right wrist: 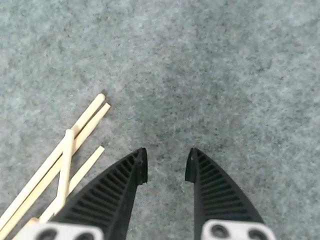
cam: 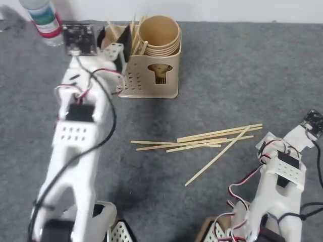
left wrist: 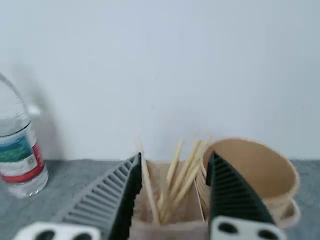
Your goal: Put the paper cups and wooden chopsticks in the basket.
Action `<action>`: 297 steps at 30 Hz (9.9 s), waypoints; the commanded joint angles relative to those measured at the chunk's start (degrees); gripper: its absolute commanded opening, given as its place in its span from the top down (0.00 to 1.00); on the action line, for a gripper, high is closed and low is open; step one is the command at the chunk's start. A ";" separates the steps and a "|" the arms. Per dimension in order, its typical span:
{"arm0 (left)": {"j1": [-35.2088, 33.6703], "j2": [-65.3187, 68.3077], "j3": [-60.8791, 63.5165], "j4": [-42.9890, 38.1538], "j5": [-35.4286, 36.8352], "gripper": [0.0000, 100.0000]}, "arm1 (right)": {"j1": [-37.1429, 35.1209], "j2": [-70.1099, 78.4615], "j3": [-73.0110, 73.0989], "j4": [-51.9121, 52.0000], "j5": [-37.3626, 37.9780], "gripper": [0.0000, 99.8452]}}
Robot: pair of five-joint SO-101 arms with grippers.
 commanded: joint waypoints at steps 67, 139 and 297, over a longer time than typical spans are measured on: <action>35.96 61.10 -46.20 57.41 -41.41 0.99 | 1.71 -1.89 -2.55 -0.48 0.70 0.86; 2.99 13.45 -10.68 -16.09 -2.20 0.87 | 0.13 -1.45 -2.55 -1.01 0.79 0.86; 29.98 14.95 -16.04 37.54 -34.90 0.83 | 5.85 -1.54 -2.64 -1.10 -3.43 0.86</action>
